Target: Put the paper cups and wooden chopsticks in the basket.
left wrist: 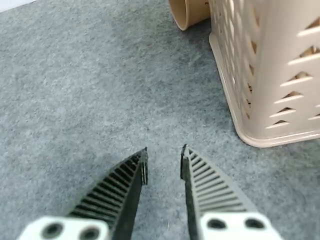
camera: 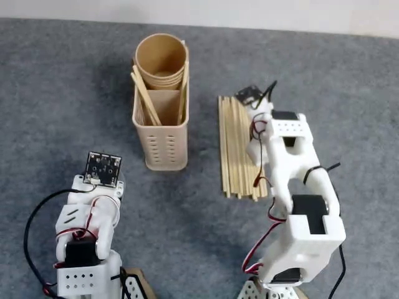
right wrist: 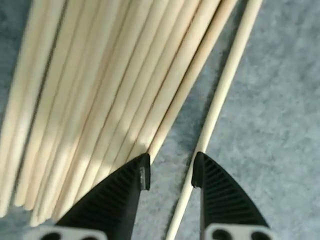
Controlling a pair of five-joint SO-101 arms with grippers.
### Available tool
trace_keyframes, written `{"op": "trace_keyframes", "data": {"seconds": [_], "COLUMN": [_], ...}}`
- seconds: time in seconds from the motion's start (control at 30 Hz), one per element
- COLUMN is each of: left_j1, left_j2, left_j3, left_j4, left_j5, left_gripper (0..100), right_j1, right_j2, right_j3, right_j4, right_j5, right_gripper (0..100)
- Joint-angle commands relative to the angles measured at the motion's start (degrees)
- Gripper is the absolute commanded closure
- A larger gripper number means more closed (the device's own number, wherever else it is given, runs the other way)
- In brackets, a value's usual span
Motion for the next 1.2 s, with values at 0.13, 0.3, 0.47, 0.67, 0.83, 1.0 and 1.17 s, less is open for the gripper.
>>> {"op": "trace_keyframes", "data": {"seconds": [0.13,0.3,0.47,0.67,0.83,1.0,1.17], "left_j1": [0.84,0.84,0.84,0.84,0.84,0.84,0.84], "left_j2": [-0.40,-0.40,-0.40,-0.40,-0.40,-0.40,-0.40], "left_j3": [-0.48,-0.48,-0.48,-0.57,-0.57,-0.57,-0.57], "left_j4": [-0.79,-0.79,-0.79,-0.79,-0.79,-0.79,-0.79], "left_j5": [0.09,0.09,0.09,0.09,0.09,0.09,0.09], "left_gripper": [87,87,87,87,87,87,87], "right_j1": [0.92,-0.04,-0.66,0.75,-2.51,-6.90,-9.36], "right_j2": [-0.57,-0.75,-0.75,-0.22,-0.31,-0.48,-0.75], "right_j3": [-0.04,0.13,-0.13,0.22,5.85,11.47,11.82], "right_j4": [-1.54,-1.54,-1.54,-1.80,-1.54,-1.80,-1.89], "right_j5": [1.05,0.88,0.88,1.14,1.14,0.53,-4.66], "right_gripper": [84.5,79.1,75.9,76.0,76.0,76.0,76.0]}}
